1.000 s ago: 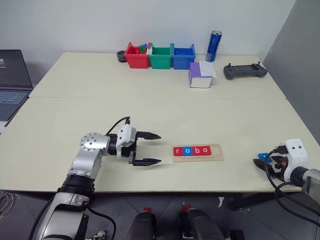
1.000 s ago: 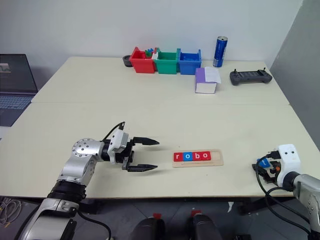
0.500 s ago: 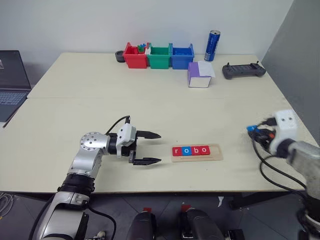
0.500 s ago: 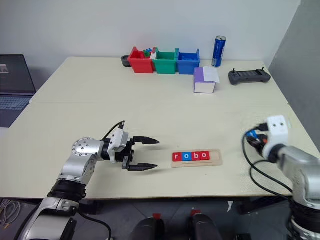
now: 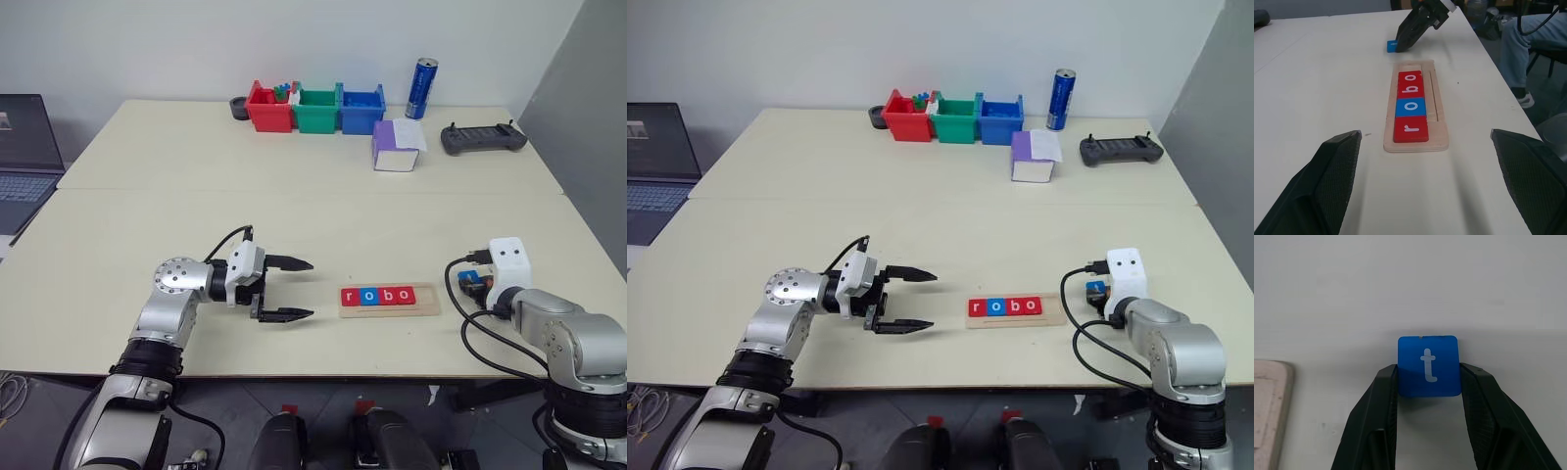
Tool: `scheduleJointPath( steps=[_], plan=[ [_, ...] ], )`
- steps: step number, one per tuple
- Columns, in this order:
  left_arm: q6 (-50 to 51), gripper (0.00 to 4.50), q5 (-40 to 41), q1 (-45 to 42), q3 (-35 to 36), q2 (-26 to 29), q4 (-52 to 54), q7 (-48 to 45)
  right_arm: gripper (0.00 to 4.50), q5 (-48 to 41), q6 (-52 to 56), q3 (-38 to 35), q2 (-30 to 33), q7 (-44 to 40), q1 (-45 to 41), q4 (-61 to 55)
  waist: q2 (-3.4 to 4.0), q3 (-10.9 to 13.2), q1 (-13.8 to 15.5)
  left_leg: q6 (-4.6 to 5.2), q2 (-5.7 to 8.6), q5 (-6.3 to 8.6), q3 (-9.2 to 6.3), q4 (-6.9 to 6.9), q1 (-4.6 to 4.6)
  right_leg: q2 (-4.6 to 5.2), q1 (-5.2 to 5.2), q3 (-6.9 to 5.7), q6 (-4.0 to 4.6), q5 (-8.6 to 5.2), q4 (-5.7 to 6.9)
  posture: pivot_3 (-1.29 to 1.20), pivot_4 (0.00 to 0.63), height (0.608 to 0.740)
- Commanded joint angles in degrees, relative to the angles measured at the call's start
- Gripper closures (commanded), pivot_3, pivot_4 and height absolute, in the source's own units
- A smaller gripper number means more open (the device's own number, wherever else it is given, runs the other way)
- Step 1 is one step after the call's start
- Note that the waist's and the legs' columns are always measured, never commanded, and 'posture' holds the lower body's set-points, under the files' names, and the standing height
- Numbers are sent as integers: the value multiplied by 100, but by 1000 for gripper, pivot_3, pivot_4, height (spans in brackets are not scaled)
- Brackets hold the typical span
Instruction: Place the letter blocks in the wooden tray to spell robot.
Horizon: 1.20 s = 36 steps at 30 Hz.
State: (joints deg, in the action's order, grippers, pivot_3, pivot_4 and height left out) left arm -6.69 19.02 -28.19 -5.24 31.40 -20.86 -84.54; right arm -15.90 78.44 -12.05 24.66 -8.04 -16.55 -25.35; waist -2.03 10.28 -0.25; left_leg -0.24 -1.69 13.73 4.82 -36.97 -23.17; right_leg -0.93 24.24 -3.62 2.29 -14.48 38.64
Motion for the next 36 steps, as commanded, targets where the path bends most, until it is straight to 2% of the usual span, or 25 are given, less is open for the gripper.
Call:
scheduleJointPath(
  steps=[1, 5, 8, 11, 13, 14, 16, 19, 26, 32, 36],
  plan=[
    [-96, 0, 36, -122, 60, 4, 7, -33, 2320, -14, 50, -139, 33, -46, -136, -113, 0, 0, -1, 0, 0, 0, 0, 0, 1, -1, 0, 0, 0, 0, 1, 0, 150, 740],
    [-109, 0, 31, -146, 55, -2, -10, -44, 1010, -102, 110, -263, 165, -237, -349, -67, 0, 0, -1, 0, 1, 0, 1, 0, -1, 0, 0, 1, 0, 0, 1, 0, 150, 740],
    [-107, 0, 32, -139, 65, 18, 8, -39, 80, -214, 163, -224, 743, -617, -489, -11, 0, 0, 8, 0, 2, 0, 1, 0, -2, 0, 0, 1, 0, 0, -1, 0, 150, 740],
    [-88, 0, 15, -125, 64, 48, 49, -16, 31, -169, -381, 97, 1924, -1372, -558, 380, 1, 0, 11, 1, 5, 1, 0, -1, -7, 1, 1, 0, 0, 0, -7, 0, 150, 740],
    [-101, 0, -24, -131, 42, 62, 49, -12, 31, 82, -1451, 745, 3004, -2346, -458, 857, 4, 3, 19, 2, 7, 1, 1, -1, -8, 2, 1, 0, 0, 0, -12, 0, 150, 740],
    [-100, 0, -30, -138, 35, 63, 50, -15, 31, 229, -2590, 1029, 3424, -3149, -403, 1234, 4, 3, 17, 2, 10, 1, -1, 0, -9, 3, 1, 0, 0, 0, -16, 0, 150, 740],
    [-92, 0, -36, -162, 25, 57, 49, -11, 31, 333, -4310, 1383, 3836, -4450, -455, 2066, 3, 2, 9, 5, 0, 3, -9, 8, -5, -5, -11, -13, -3, 1, -48, 0, 150, 740],
    [-95, 0, -53, -193, 17, 49, 38, 1, 31, 447, -5958, 1769, 3848, -5887, -953, 3523, 0, 4, -35, 5, -7, 3, -8, 11, -1, -14, -16, -11, -4, 2, -57, 0, 150, 740],
    [17, 0, -35, -7, 88, 134, 354, 131, 31, 1090, -8469, 2467, 3097, -7660, -2638, 6664, 3, 5, -105, 3, -3, 2, 1, 3, 0, -11, -16, -1, -4, 4, -47, 0, 150, 740],
    [71, 0, -30, 234, 136, 285, 630, 236, 31, 1486, -9186, 2680, 2810, -8276, -3155, 7636, 7, 7, -88, -3, -2, -1, 7, 2, -2, -5, -16, 4, -2, 4, -43, 0, 150, 740],
    [120, 0, -2, 357, 151, 338, 802, 322, 31, 1681, -9470, 2701, 2596, -8136, -3242, 7995, 8, 7, -74, -1, 1, -1, 9, -2, 2, 0, -17, 7, -2, 4, -36, 0, 150, 740]
  ],
)
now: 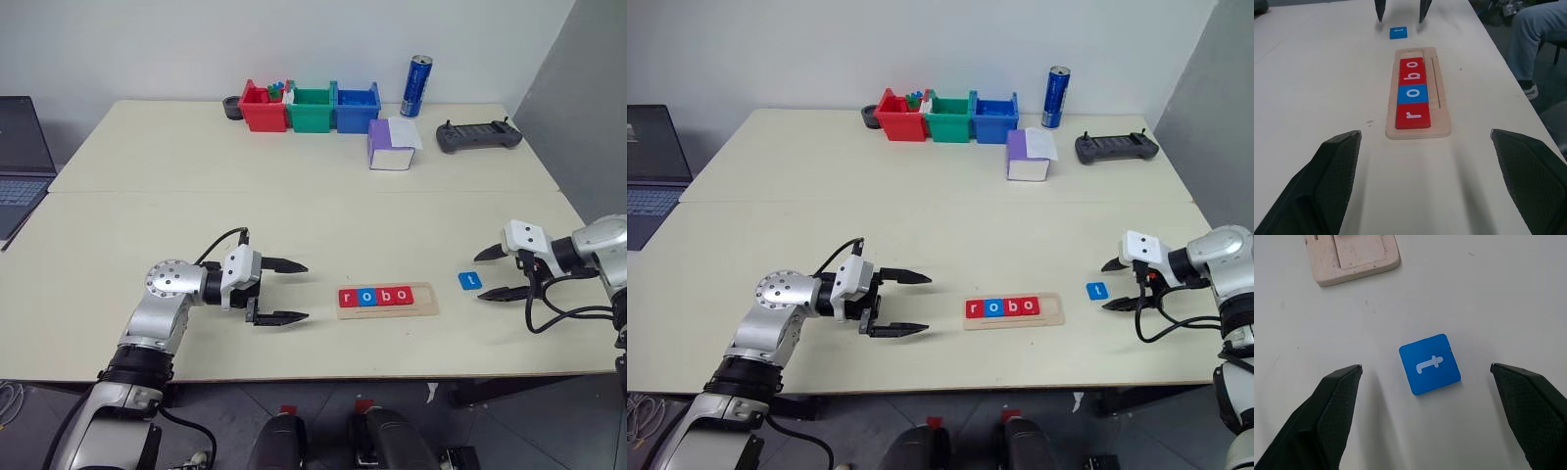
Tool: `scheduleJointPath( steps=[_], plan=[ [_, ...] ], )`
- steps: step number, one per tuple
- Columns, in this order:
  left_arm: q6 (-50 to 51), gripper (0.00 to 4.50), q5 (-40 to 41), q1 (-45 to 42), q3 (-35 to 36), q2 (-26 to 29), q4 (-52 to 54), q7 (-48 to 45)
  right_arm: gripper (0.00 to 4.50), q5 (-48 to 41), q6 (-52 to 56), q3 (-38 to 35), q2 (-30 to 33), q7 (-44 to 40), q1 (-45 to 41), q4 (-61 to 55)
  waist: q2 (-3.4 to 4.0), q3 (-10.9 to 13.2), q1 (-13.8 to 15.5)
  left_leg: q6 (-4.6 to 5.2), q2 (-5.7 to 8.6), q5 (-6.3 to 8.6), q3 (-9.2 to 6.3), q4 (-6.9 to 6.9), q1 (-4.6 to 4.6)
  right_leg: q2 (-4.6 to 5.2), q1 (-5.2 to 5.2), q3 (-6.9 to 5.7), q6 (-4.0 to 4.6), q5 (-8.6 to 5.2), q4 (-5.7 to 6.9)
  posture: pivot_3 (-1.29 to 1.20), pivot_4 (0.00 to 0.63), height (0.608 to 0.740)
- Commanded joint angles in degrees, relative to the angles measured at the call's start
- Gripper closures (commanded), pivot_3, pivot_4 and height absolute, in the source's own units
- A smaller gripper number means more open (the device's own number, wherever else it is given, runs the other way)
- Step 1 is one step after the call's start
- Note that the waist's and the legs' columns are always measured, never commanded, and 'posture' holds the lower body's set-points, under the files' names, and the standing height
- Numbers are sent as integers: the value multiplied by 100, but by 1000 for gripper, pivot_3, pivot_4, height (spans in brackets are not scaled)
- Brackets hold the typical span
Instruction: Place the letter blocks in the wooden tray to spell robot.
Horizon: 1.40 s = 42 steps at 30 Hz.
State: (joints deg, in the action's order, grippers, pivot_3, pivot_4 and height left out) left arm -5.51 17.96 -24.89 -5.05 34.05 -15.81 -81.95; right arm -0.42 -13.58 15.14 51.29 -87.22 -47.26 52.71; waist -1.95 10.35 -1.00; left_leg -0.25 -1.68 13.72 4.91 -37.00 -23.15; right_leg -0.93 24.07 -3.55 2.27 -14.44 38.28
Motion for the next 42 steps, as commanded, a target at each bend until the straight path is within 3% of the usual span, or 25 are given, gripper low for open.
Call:
scheduleJointPath(
  steps=[1, 11, 19, 21, 27, 35, 42],
  plan=[
    [11, 0, 111, 54, 134, 86, 332, 75, 31, 175, -314, -20, -114, -180, -191, 265, 0, 0, 0, 1, 0, 0, 3, 0, 3, 0, 0, 4, 0, 0, 6, 0, 150, 740],
    [112, 0, 149, 265, 175, 204, 582, 133, 31, 570, -662, 29, -370, -14, -281, 697, 1, 0, -8, -5, -1, -3, 15, -3, 33, 1, 2, 16, 15, -9, 66, 0, 150, 740],
    [142, 0, 146, 263, 168, 213, 611, 176, 2643, 747, -652, -47, -439, 264, -330, 989, 0, -1, -22, -6, -1, -4, 15, -10, 36, 1, -4, 17, 15, -9, 67, 0, 150, 740],
    [141, 0, 150, 261, 167, 209, 609, 173, 3057, 715, -599, -98, -438, 295, -318, 925, 0, -1, -22, -6, -1, -4, 16, -11, 37, 1, -4, 18, 15, -9, 68, 0, 150, 740],
    [123, 0, 148, 199, 145, 180, 532, 141, 3054, 552, -121, -138, -293, -57, -191, 82, 1, -1, -30, -7, -1, -5, 17, -11, 36, 1, -2, 19, 15, -9, 70, 0, 150, 740],
    [34, 0, 70, 144, 68, 141, 385, 97, 3054, -16, 1994, -106, -181, -298, 725, -3381, 3, -1, -29, -7, -4, -4, 14, -6, 32, 1, 5, 15, 15, -9, 72, 0, 150, 740],
    [-10, 0, 32, 118, 41, 105, 345, 104, 3054, 189, 2303, 227, -372, -87, 734, -3735, 3, -1, -4, -7, -2, -4, 12, -8, 31, 1, 4, 13, 14, -9, 70, 0, 150, 740]
  ],
)
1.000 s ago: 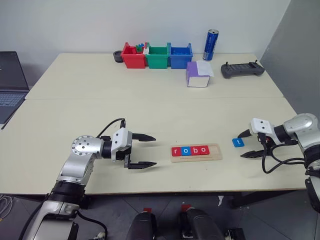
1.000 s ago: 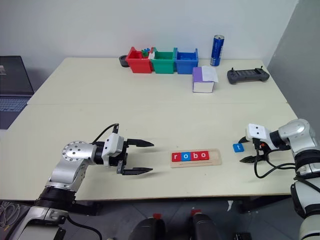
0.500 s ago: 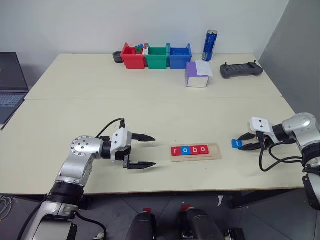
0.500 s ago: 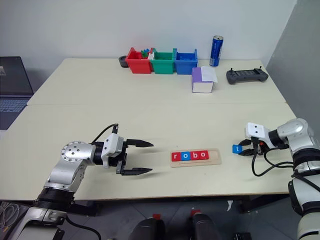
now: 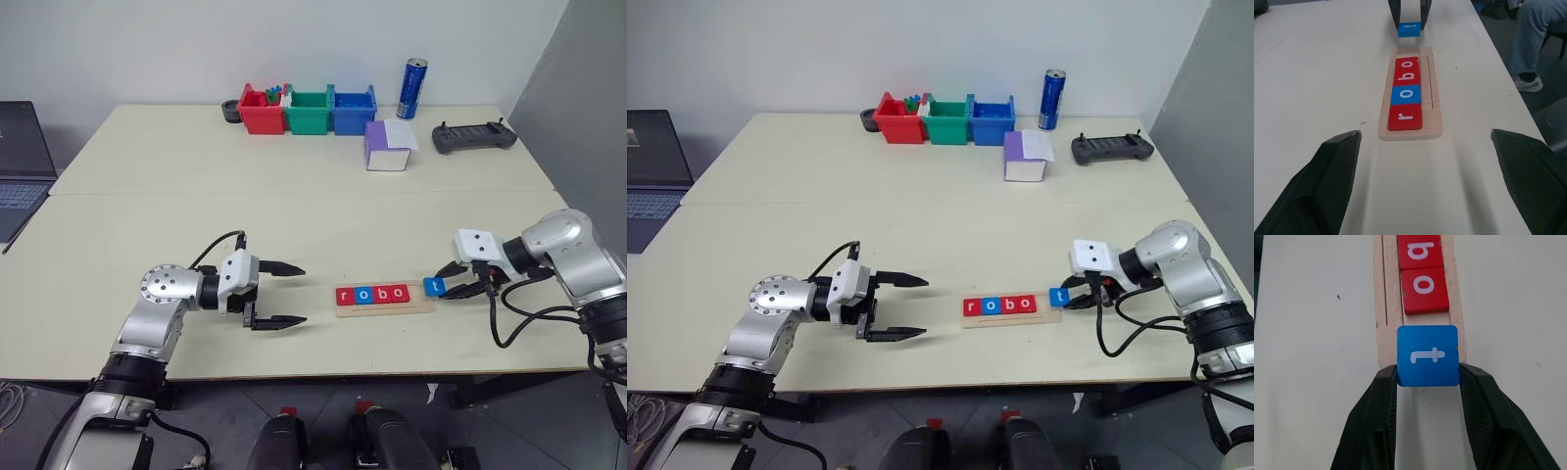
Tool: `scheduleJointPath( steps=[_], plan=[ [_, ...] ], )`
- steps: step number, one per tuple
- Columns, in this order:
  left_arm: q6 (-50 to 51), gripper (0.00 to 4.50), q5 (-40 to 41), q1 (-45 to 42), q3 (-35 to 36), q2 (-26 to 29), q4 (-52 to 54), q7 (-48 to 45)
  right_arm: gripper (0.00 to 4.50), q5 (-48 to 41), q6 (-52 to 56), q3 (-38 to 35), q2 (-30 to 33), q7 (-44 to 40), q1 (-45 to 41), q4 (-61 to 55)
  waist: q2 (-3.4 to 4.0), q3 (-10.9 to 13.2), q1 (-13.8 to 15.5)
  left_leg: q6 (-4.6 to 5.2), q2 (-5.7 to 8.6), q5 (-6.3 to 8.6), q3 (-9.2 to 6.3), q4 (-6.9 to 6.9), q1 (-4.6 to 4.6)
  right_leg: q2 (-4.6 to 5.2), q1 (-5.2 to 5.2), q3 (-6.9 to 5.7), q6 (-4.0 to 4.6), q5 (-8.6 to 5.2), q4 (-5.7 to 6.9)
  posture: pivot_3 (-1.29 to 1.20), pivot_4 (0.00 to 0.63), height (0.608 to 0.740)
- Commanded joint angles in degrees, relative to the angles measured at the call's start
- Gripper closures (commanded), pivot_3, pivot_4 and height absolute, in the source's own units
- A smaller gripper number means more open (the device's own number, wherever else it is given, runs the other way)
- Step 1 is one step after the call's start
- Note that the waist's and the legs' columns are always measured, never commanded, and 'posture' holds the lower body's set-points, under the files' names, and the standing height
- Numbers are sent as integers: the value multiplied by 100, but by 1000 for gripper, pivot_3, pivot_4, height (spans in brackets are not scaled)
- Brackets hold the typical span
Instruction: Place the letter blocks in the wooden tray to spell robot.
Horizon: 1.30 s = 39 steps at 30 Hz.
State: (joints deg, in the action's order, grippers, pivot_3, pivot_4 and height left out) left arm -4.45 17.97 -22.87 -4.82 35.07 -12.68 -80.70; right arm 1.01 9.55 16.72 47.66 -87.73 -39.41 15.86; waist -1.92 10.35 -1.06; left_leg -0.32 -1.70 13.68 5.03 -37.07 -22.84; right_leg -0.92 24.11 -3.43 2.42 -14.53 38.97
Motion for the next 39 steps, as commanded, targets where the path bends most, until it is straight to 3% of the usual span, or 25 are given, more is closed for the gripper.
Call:
scheduleJointPath(
  steps=[1, 39],
  plan=[
    [-122, 0, 33, -76, 29, 11, 33, -20, 3054, 84, -52, 117, -30, -21, -70, 2, 0, 0, 5, 0, 0, 0, 0, 0, 0, 0, 0, 0, 0, 0, 0, 0, 150, 740],
    [-139, 0, 48, 88, 65, 35, 169, 94, 3054, 376, 83, 414, -296, 27, -483, 194, 0, 0, 10, 0, 0, 0, 0, 1, -2, 0, 2, 0, 0, 0, 0, 0, 150, 740]
  ],
)
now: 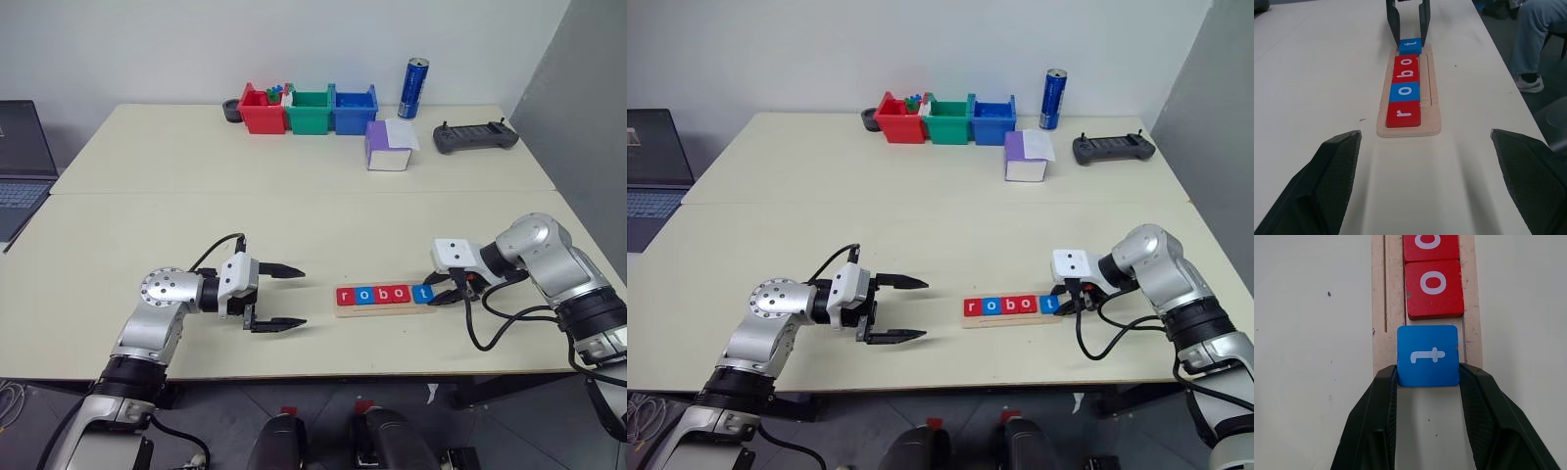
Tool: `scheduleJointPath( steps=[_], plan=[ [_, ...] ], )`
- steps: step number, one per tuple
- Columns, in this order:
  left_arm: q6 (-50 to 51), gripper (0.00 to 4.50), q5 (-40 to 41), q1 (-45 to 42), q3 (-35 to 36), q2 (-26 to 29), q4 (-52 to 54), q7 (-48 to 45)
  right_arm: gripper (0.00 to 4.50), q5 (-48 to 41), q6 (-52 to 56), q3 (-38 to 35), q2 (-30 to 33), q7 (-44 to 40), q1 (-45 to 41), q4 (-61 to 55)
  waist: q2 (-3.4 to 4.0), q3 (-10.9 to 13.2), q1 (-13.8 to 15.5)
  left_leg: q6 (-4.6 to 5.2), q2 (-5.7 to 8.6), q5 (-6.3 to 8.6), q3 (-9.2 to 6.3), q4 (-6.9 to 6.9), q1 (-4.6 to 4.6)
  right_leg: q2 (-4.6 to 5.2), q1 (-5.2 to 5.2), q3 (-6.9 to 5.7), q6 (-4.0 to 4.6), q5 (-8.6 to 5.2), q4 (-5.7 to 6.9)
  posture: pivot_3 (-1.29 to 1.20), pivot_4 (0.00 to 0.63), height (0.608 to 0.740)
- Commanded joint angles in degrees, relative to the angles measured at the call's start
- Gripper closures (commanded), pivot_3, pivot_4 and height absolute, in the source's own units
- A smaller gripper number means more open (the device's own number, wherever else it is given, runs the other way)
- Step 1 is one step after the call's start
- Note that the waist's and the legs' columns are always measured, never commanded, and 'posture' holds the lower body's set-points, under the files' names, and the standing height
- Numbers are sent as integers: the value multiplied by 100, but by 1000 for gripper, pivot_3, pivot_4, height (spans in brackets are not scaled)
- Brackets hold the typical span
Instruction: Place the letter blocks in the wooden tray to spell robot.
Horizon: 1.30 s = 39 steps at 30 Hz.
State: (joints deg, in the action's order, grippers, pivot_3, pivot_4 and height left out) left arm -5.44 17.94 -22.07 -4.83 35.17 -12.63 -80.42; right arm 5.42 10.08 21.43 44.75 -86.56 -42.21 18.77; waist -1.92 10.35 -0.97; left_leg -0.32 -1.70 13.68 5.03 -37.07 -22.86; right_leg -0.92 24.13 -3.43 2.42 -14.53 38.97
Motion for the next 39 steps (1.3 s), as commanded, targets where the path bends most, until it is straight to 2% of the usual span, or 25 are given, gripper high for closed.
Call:
scheduleJointPath(
  steps=[1, 39],
  plan=[
    [-37, 0, 53, 12, 65, 25, 168, 68, 3054, -60, 41, -53, -18, -87, -218, -90, 0, 0, 0, 0, 0, 0, 0, 0, 0, 0, 0, 0, 0, 0, 0, 0, 150, 740],
    [-12, 0, 84, -4, 88, 58, 180, 107, 3054, -233, 42, -119, 29, -117, -232, 265, 0, 0, 0, 0, 0, 0, 0, 0, 0, 0, 0, 0, 0, 0, 0, 0, 150, 740]
  ],
)
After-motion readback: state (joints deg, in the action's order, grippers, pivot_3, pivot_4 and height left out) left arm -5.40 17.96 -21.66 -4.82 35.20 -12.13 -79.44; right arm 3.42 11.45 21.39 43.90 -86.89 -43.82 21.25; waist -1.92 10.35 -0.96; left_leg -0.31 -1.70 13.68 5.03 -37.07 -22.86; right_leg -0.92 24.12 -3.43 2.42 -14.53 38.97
